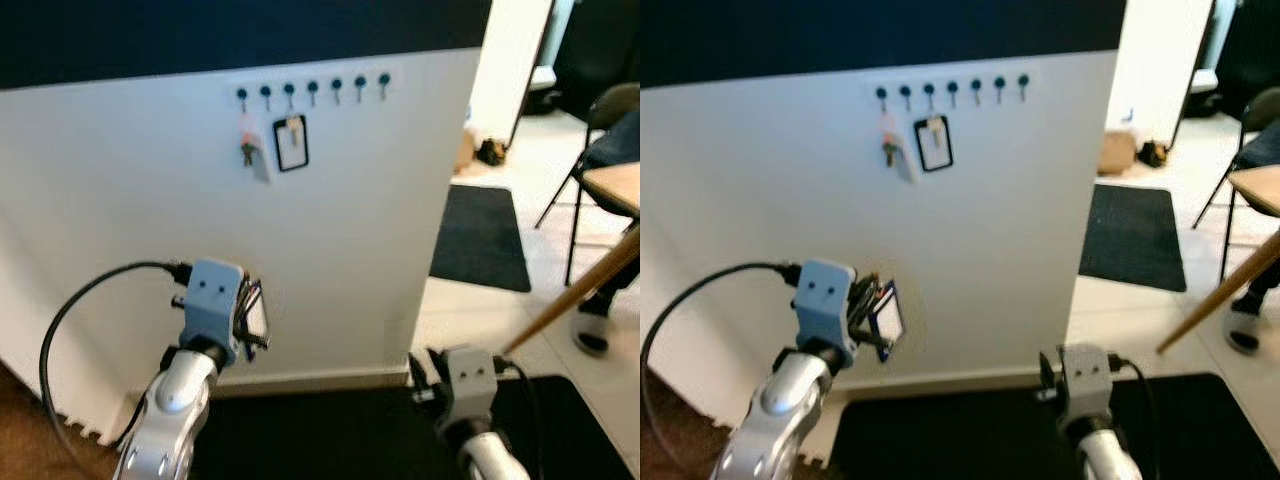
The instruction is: Hang keys on a hook
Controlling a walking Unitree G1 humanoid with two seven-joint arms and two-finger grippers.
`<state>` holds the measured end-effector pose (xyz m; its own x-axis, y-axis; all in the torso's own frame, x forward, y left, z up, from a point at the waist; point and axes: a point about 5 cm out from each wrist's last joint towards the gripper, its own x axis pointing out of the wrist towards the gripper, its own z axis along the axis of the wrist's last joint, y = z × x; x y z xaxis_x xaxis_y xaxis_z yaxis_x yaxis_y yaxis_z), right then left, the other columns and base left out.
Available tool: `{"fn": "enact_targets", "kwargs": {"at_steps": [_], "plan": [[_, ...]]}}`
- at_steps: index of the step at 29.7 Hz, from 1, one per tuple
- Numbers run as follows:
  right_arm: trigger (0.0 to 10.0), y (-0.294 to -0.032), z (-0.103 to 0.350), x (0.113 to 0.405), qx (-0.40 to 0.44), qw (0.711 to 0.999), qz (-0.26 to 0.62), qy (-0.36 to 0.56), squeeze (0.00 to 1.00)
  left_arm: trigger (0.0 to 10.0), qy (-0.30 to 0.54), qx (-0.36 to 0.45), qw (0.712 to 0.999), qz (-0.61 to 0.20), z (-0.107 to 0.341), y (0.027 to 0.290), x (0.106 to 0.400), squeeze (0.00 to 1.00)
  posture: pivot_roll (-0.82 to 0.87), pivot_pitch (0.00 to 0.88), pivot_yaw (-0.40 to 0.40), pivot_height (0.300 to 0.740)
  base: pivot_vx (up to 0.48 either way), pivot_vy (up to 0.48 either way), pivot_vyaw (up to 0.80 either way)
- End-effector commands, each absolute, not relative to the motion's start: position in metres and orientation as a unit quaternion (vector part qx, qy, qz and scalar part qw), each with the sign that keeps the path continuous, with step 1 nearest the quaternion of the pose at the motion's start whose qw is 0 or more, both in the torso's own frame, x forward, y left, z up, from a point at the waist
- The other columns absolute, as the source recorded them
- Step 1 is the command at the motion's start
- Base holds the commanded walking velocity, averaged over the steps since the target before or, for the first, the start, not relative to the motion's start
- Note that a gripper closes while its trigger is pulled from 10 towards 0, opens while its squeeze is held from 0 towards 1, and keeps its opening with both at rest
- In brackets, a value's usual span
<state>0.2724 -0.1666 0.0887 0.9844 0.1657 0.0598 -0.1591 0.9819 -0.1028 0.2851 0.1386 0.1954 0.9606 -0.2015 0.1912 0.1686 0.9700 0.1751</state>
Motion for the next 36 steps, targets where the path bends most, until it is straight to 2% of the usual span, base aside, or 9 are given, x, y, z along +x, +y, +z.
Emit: {"fn": "enact_targets", "kwargs": {"at_steps": [1, 17, 36], "plan": [[10.0, -0.1626, 0.0842, 0.2700, -0.042, 0.995, 0.087, -0.024, 0.00, 10.0, -0.103, 0.080, 0.988, -0.086, 0.1944, 0.1415, 0.2847, 0.00, 0.05, 0.139, 0.066, 0.740, 0.000, 0.000, 0.00], [10.0, -0.1619, 0.0842, 0.2684, -0.041, 0.995, 0.088, -0.023, 0.00, 10.0, -0.108, 0.077, 0.987, -0.095, 0.1957, 0.1404, 0.2837, 0.00, 0.05, 0.147, 0.068, 0.740, 0.000, 0.000, 0.00], [10.0, -0.1617, 0.0836, 0.2708, -0.042, 0.995, 0.089, -0.021, 0.00, 10.0, -0.112, 0.079, 0.986, -0.096, 0.1955, 0.1398, 0.2845, 0.00, 0.05, 0.141, 0.066, 0.740, 0.430, 0.000, 0.00]]}}
